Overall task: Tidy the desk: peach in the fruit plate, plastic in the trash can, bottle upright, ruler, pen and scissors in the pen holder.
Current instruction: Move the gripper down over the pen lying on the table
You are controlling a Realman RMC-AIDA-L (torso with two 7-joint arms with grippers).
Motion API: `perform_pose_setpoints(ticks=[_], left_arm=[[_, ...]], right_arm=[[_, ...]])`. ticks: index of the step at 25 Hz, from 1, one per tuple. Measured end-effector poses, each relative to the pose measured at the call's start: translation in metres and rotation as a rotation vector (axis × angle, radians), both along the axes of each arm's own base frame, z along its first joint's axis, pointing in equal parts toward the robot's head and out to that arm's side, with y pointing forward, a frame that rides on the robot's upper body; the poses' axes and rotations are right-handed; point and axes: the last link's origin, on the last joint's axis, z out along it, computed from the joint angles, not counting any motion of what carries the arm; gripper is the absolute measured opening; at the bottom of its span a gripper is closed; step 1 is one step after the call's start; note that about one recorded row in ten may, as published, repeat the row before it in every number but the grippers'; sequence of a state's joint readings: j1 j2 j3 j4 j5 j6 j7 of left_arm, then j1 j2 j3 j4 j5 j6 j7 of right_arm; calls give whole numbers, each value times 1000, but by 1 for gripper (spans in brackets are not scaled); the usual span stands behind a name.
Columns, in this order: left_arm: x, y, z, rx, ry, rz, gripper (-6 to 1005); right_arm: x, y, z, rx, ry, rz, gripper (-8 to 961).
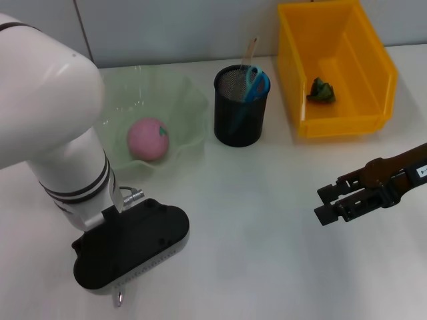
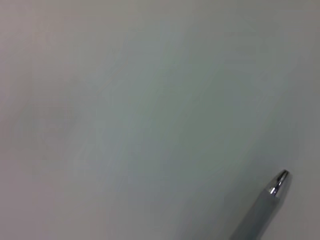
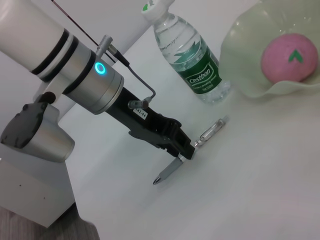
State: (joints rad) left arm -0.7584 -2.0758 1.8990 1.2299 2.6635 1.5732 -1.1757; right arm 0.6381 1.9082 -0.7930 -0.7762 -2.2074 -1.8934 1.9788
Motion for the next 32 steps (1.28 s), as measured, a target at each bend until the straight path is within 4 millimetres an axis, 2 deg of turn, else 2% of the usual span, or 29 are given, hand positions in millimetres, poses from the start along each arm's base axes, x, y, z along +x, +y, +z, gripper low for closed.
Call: perform_pose_setpoints(ticks=[6, 32], left_arm=[[2, -2, 3, -12, -2, -14, 304], [6, -15, -7, -125, 9, -85, 305]], right_arm=[[1, -1, -1, 1, 1, -4, 765], [2, -3, -3, -10, 1, -6, 766]])
